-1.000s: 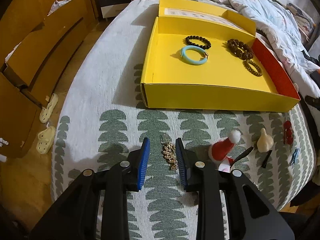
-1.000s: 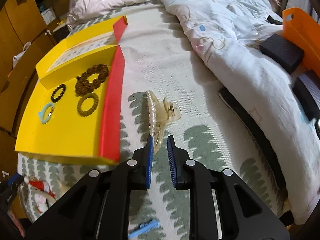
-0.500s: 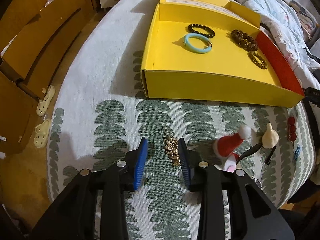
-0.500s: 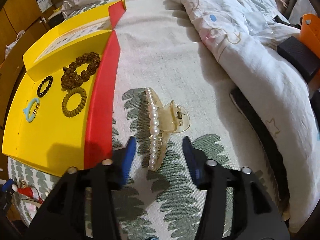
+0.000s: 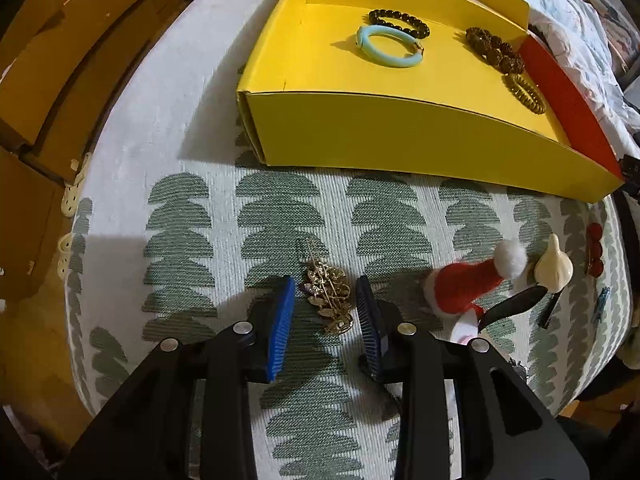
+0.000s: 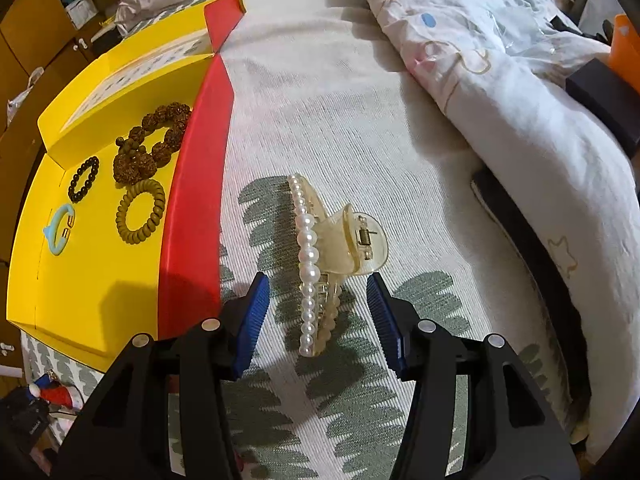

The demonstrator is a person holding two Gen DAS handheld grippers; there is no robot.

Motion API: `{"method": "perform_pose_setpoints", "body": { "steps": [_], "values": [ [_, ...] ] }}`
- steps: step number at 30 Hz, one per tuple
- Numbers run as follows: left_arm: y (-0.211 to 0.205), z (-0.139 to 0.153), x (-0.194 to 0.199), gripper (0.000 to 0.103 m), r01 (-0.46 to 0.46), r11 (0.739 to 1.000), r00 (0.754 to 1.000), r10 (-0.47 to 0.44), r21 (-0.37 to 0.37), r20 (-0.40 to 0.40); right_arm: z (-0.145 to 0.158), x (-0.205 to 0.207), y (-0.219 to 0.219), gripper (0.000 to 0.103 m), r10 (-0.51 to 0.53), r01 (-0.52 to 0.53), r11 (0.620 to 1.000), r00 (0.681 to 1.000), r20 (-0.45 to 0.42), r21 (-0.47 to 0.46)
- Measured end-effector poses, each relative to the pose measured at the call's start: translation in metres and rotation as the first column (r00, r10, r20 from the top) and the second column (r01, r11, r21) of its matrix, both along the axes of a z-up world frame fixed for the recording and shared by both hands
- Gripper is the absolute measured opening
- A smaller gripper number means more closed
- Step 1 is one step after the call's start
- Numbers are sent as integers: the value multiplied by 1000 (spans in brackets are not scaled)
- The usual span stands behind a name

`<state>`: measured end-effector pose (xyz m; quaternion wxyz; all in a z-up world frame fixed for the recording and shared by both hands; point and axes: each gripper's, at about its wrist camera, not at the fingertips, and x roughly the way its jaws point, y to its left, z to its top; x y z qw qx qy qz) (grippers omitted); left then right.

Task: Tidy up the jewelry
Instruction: 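Close the left tool on the gold charm while the right tool grasps the pearl hair claw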

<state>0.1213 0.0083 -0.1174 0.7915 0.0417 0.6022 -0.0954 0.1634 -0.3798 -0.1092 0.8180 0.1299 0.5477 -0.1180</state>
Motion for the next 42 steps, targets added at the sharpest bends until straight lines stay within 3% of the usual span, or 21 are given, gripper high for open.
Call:
{"method": "perform_pose_setpoints", "body": {
  "steps": [12, 17, 30, 34, 42],
  "values": [
    [-1, -6, 6, 32, -8, 1000, 1000, 8, -17, -10, 1, -8, -10, 54, -47, 47, 999, 999, 12, 22],
    [-7, -7, 7, 32, -7, 1000, 1000, 7, -2, -4, -8, -7, -13, 54, -41, 40, 994, 999, 12, 99],
    [-7, -9, 8, 29, -18, 1000, 1000, 18, 10, 7, -15, -6, -18, 52, -63, 60, 994, 998, 26, 94],
    [-8, -10, 8, 27, -17, 1000, 1000, 17, 19, 12, -17, -2, -17, 47, -59, 56, 995, 998, 33, 82],
    [-7, -9, 10, 26, -16, 1000, 1000, 16, 22, 13, -19, 1, -20, 25, -64, 62, 995, 998, 25, 78]
  ]
}}
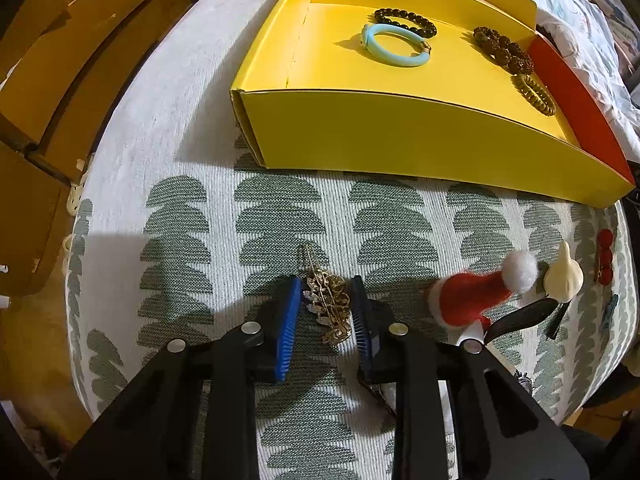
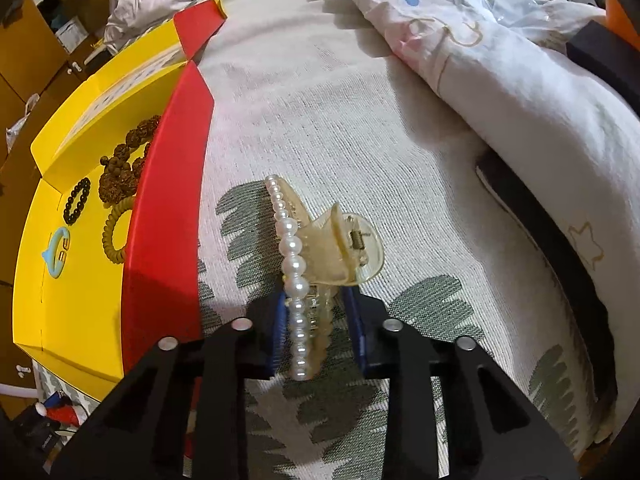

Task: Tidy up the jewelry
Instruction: 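Close the left tool on the gold charm while the right tool grasps the pearl hair claw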

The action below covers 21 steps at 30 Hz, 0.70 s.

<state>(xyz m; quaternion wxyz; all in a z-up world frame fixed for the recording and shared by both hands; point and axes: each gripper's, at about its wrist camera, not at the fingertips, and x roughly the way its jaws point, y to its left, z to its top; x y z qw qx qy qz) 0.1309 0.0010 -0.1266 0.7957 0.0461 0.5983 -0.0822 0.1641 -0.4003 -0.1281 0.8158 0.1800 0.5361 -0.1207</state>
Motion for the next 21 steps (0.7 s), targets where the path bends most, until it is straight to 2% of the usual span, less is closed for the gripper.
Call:
{"method": "perform_pose_setpoints", "body": {
  "steps": [21],
  "values": [
    [10, 11, -4, 26, -18, 999, 1000, 18, -29, 23, 16, -10, -4, 18, -19, 17, 999, 999, 45, 49]
  ]
}}
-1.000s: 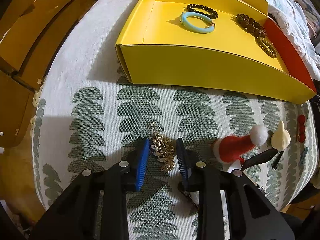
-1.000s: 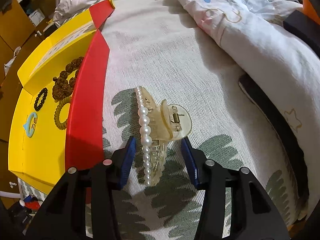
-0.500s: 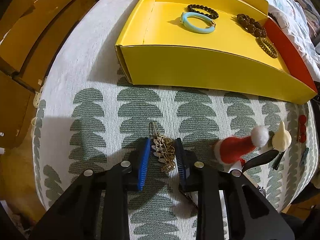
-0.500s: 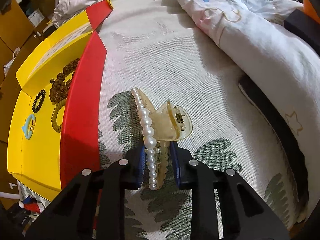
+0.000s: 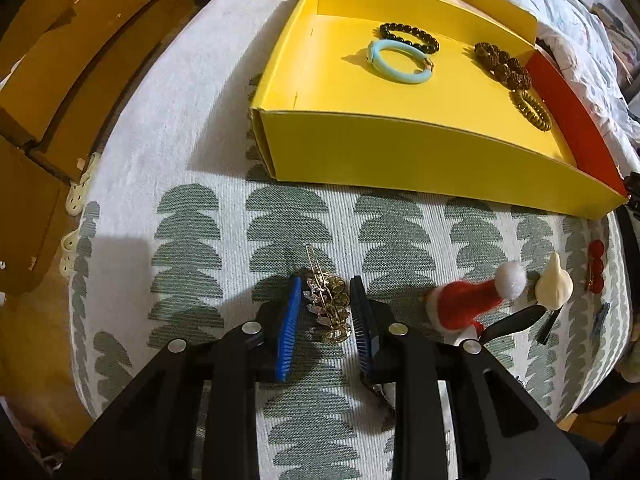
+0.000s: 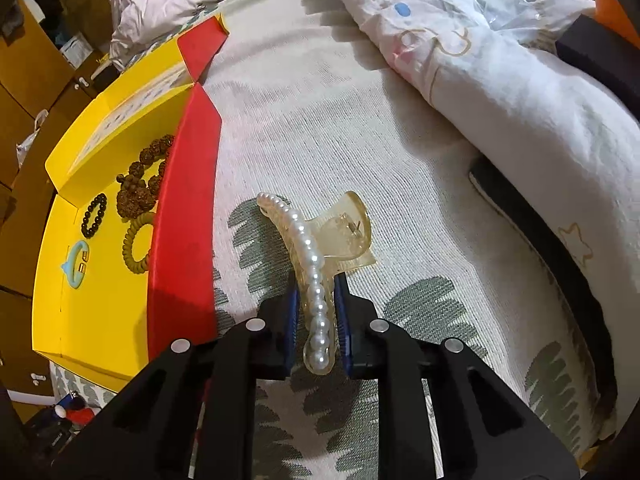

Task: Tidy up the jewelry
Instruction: 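Close the left tool on the gold charm while the right tool grasps the pearl hair claw, then carry the gold charm and pearl hair claw up into the yellow box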

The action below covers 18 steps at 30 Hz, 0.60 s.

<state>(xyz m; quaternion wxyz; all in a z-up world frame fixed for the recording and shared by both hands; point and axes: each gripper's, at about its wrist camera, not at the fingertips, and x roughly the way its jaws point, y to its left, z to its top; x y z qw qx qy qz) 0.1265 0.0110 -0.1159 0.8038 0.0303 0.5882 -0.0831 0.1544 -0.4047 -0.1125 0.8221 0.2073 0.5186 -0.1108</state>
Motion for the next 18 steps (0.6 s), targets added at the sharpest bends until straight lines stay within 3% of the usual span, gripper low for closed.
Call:
{"method": "perform_pose_setpoints", "body": {
  "steps": [18],
  "values": [
    [8, 23, -10, 26, 1, 1000, 999, 0, -27, 39, 29, -10, -5, 18, -17, 16, 1000, 997, 72, 24]
  ]
}}
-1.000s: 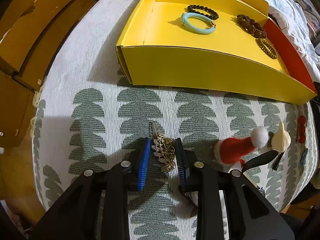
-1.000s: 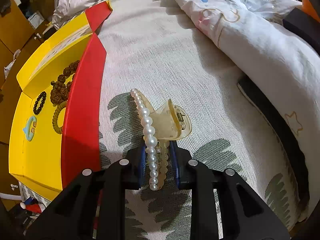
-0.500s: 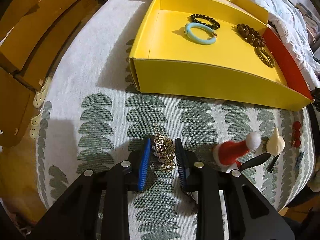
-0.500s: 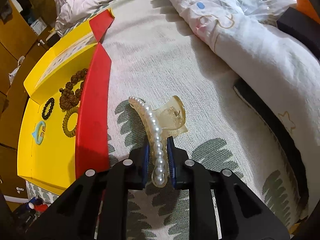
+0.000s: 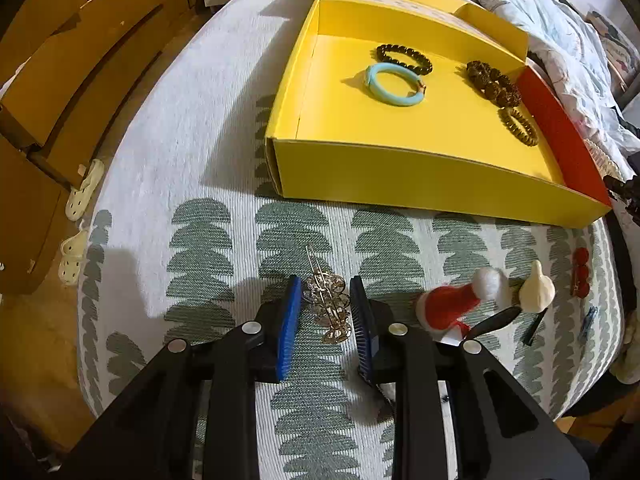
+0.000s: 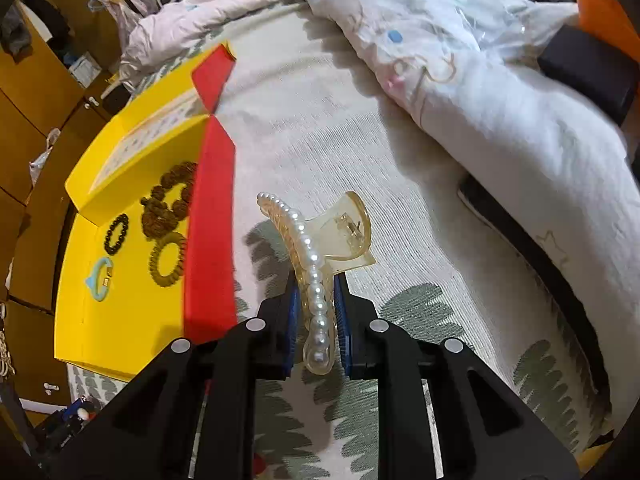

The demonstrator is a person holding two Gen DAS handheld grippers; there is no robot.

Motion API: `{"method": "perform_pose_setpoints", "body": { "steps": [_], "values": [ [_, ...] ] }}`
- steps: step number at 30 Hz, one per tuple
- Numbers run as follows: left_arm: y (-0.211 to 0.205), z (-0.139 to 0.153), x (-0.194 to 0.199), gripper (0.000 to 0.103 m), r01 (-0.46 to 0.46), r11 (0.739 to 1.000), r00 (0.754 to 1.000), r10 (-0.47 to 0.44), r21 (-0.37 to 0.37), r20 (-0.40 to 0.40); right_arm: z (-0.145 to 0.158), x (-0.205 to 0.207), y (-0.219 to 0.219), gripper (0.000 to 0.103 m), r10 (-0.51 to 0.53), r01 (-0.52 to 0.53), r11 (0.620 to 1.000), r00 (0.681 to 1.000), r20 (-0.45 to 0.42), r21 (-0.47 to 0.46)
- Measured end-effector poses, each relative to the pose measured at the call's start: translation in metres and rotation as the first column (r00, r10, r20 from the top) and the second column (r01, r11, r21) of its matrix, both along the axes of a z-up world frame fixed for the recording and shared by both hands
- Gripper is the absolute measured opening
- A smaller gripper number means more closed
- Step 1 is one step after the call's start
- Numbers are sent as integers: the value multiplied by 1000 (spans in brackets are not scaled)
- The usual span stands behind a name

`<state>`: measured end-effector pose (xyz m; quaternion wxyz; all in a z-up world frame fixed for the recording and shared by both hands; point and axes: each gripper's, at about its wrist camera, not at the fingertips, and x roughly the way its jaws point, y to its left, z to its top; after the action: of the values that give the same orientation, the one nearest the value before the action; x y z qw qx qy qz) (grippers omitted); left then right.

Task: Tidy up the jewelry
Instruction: 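Carry the gold charm and pearl hair claw up into the yellow box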

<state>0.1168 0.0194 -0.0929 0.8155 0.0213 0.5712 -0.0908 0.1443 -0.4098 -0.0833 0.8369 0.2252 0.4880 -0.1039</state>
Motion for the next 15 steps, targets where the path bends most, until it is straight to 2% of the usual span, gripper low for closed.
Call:
{"method": "perform_pose_setpoints", "body": {
  "steps": [9, 15],
  "values": [
    [-1, 25, 1, 26, 1, 1000, 999, 1, -25, 48, 49, 1, 42, 18, 84, -80, 996, 990, 118, -37],
    [-12, 52, 18, 26, 12, 1000, 996, -10, -19, 90, 54, 21, 100, 18, 204, -204, 979, 970, 129, -17]
  ]
}}
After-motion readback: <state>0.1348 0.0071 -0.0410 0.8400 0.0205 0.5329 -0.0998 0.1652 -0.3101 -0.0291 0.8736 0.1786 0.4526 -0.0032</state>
